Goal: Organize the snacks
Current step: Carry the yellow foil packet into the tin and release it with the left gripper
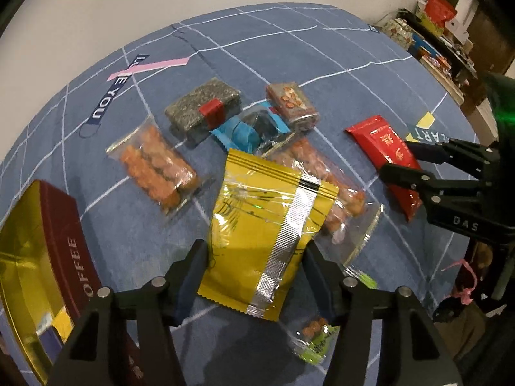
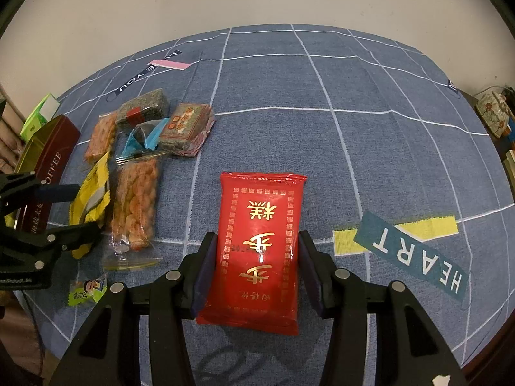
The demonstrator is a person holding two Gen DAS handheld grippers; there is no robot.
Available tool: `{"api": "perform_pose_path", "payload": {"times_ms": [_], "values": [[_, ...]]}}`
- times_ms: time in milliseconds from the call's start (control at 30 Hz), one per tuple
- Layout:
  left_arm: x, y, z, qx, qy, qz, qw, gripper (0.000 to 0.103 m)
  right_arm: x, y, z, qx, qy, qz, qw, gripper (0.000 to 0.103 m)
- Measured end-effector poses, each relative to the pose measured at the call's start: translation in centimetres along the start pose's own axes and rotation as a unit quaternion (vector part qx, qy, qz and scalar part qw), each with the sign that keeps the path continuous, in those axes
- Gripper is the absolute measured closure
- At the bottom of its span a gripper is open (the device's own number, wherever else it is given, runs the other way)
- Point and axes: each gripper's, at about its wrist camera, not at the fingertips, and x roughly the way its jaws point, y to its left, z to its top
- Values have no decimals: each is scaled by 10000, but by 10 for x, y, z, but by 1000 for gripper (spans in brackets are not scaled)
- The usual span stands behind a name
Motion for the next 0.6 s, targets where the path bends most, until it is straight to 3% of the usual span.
{"api": "perform_pose_path", "payload": {"times_ms": [600], "values": [[-43,19,-18,-702,-284,203,9969,42,2,3,0,-35,-1,-79,10000,56]]}}
